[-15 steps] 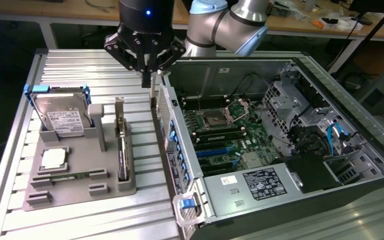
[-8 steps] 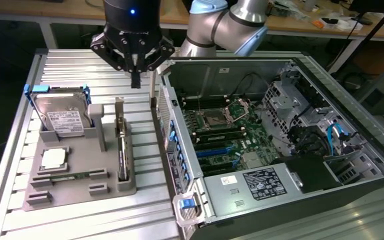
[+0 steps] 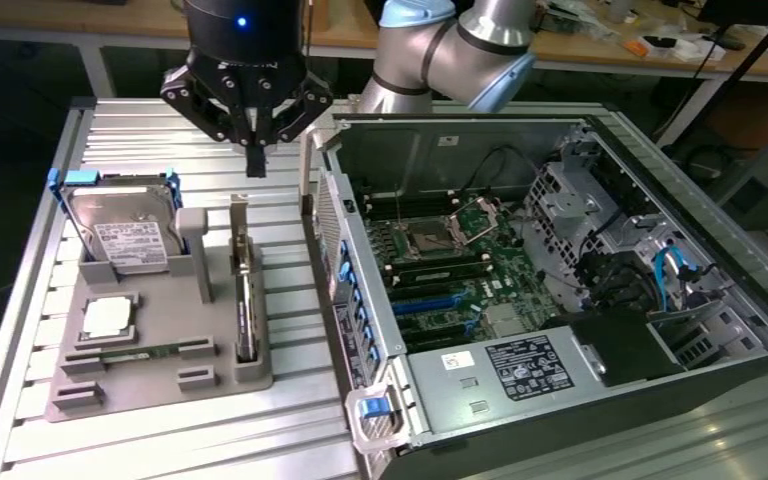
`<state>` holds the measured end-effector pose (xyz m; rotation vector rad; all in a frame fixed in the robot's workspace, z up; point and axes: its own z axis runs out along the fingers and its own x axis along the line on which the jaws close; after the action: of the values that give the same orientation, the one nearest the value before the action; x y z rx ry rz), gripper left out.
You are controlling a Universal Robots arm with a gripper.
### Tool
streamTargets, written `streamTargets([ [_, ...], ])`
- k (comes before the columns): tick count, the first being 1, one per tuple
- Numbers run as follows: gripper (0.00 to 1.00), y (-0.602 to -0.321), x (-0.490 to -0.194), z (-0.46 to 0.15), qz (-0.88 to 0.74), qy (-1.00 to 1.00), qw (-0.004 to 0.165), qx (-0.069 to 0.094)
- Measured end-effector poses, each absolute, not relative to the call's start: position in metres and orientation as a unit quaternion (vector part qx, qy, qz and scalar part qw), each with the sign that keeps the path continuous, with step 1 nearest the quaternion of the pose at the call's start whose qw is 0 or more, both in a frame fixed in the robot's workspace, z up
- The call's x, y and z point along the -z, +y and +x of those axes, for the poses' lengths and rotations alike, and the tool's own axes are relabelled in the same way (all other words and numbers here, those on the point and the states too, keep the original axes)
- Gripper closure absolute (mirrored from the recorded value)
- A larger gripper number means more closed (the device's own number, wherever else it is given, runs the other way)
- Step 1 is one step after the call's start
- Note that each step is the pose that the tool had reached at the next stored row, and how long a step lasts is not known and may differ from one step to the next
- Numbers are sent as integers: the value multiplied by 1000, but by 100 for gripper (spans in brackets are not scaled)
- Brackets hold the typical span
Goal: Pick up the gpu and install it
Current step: 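Reach for the gpu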
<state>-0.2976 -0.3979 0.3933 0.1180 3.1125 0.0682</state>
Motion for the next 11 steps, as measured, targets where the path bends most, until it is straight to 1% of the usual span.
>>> streamTargets([
  [11,89,-398,-393,-318,38,999,13,-22],
])
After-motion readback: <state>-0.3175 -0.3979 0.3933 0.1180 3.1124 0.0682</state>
